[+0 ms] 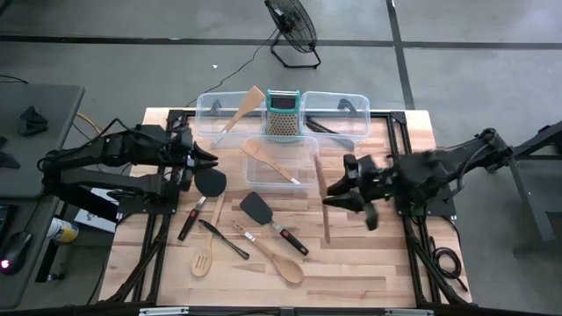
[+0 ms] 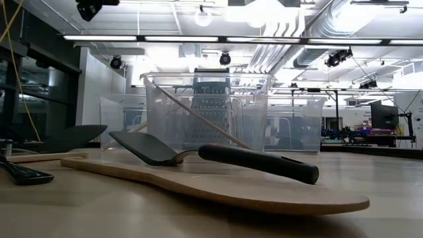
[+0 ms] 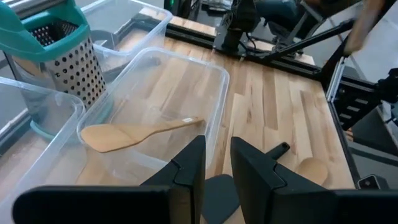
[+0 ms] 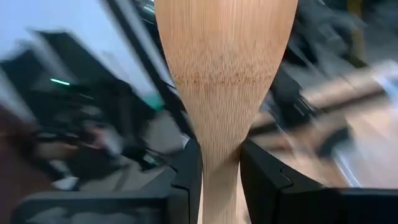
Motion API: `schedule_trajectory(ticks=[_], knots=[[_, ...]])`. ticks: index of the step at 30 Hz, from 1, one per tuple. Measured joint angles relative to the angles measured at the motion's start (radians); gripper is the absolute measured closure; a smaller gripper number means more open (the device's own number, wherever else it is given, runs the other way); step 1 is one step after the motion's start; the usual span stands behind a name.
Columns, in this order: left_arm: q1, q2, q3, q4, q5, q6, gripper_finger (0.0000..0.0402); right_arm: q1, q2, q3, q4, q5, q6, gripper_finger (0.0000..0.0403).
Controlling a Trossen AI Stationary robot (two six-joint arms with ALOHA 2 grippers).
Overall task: Pick & Place Kitchen Items
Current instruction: Put the light brown slotted spoon into the middle transparent bin
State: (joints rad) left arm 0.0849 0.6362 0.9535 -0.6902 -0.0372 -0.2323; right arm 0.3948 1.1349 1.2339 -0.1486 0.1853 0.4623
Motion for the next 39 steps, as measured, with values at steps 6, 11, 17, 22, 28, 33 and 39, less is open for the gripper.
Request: schedule_trajectory(ticks=[6, 11, 17, 22, 28, 33, 39], knots=[[0.0, 0.053, 0.0, 0.009, 0.0, 0.0, 0.0327, -0.018, -0.041, 0.001, 0.092, -0.107, -0.106, 0.0324], [0.0, 0.069, 0.0, 0.018, 0.0, 0.0, 0.0327, -0.018, -0.052, 0.001, 0.094, -0.106, -0.12, 0.0324], [0.0, 0.065, 0.0, 0.041, 0.001, 0.017, 0.0327, -0.018, -0.051, 0.001, 0.093, -0.074, -0.12, 0.0324], [0.0, 0.058, 0.0, 0.045, 0.001, 0.026, 0.0327, -0.038, -0.05, 0.001, 0.081, 0.07, -0.121, 0.0324], [0.0, 0.058, 0.0, 0.045, 0.003, 0.026, 0.0327, -0.13, -0.004, 0.001, 0.061, 0.242, -0.126, 0.0324], [0.0, 0.059, 0.0, 0.045, 0.003, 0.026, 0.0327, -0.233, 0.062, 0.001, 0.062, 0.261, -0.096, 0.0324], [0.0, 0.053, -0.001, 0.045, 0.004, 0.018, 0.0327, -0.326, 0.156, 0.001, 0.152, 0.208, -0.096, 0.0324]])
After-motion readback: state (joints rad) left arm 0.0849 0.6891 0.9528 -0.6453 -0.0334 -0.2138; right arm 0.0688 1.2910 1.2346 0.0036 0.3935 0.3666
